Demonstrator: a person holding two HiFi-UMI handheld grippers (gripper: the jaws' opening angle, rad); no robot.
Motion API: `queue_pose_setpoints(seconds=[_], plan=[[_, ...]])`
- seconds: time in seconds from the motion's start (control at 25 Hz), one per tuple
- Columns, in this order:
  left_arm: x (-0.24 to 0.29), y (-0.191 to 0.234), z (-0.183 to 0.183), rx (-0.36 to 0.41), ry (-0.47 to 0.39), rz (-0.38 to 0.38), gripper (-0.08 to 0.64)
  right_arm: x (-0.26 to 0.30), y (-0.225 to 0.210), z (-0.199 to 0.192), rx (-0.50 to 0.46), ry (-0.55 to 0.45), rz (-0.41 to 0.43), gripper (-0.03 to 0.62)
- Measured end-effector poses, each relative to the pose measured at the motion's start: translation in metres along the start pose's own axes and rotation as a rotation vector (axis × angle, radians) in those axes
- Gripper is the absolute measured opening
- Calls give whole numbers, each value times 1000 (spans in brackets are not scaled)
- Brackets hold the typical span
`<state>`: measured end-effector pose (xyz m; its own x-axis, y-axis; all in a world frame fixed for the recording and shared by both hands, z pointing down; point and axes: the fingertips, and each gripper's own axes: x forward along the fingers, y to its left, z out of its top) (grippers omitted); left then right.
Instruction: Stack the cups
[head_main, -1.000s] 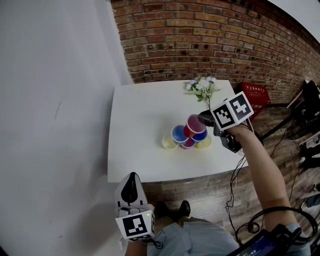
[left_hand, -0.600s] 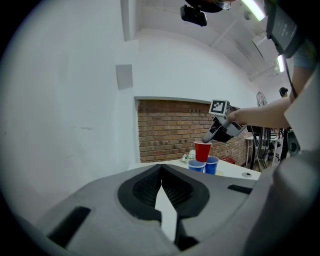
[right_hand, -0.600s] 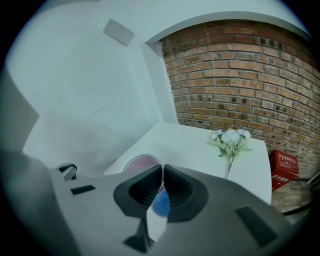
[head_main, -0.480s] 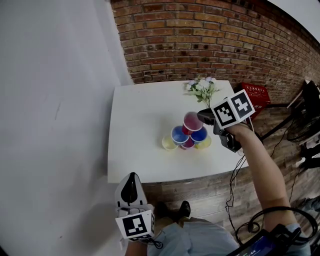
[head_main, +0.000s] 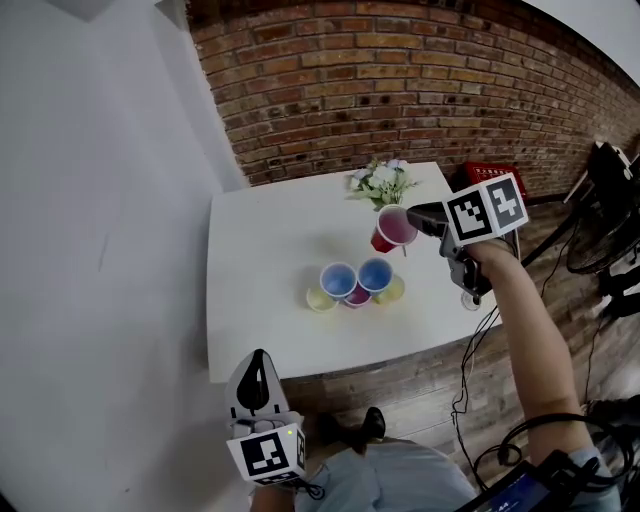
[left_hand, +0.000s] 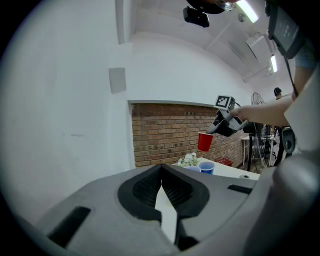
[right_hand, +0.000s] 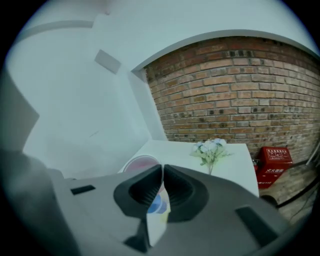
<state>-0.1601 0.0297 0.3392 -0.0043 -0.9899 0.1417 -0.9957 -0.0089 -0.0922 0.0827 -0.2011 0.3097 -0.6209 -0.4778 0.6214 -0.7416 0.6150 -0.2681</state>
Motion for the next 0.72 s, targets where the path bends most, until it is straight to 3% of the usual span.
queue_pose_setpoints(seconds=[0.16,0.32,0.72], plan=[[8,-17,2,14,3,-40,9,-29,-44,-17,66,-29,-69,22],[12,-35,-1,31,11,-74,9,-44,-90,-59,125,-17,-150,23],[15,-69,-23,78,58,-147,9,-20,-156,-187,233,117,-281,23]])
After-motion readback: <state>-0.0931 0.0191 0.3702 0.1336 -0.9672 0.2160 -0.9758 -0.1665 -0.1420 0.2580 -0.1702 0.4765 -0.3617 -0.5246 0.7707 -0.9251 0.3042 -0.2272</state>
